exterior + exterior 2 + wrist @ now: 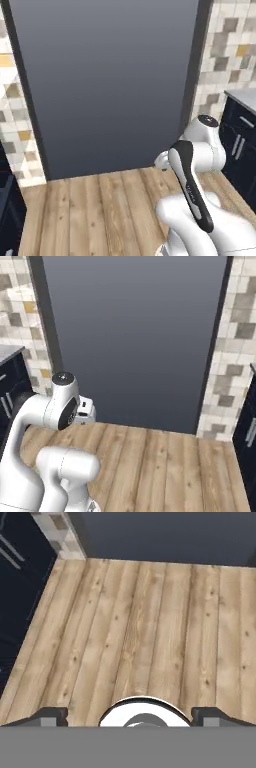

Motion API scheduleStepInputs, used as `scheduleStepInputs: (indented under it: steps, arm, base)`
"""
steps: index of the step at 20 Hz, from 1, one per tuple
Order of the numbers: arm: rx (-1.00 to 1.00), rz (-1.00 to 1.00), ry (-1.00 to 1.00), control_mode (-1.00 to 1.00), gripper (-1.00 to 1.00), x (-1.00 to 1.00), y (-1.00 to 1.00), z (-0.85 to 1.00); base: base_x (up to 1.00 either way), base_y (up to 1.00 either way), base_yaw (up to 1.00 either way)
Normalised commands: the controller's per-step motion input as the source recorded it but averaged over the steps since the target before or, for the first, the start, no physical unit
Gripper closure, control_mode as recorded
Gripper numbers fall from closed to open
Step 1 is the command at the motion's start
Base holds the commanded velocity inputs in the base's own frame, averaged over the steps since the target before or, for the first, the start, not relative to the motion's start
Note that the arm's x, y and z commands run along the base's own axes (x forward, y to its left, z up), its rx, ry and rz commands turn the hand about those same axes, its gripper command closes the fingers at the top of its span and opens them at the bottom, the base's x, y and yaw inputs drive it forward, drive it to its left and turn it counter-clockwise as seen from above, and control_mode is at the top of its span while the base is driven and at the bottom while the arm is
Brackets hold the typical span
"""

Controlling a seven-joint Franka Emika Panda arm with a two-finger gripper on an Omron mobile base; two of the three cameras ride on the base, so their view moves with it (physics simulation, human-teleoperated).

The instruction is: Restock the sink supplies by placing the sponge and soap dispenser on the counter and next to the sink. Make sure the soap dispenser is upright.

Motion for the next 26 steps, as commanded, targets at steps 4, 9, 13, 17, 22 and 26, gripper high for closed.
scheduleStepInputs:
  steps: [4, 9, 13, 17, 22, 26]
  arm:
    - [0.0, 0.0, 0.0, 1.0, -1.0, 0.0, 0.0, 0.0]
    - [0.0, 0.0, 0.0, 1.0, -1.0, 0.0, 0.0, 0.0]
    - [0.0, 0.0, 0.0, 1.0, -1.0, 0.0, 0.0, 0.0]
    - [0.0, 0.0, 0.0, 1.0, -1.0, 0.0, 0.0, 0.0]
    - [0.0, 0.0, 0.0, 1.0, -1.0, 0.0, 0.0, 0.0]
    - [0.0, 0.0, 0.0, 1.0, -1.0, 0.0, 0.0, 0.0]
  base:
    - [-0.02, 0.55, 0.79]
    - [0.03, 0.35, 0.79]
    - [0.0, 0.34, 0.81]
    - [0.2, 0.22, 0.75]
    - [0.42, 0.24, 0.66]
    - [0.49, 0.02, 0.53]
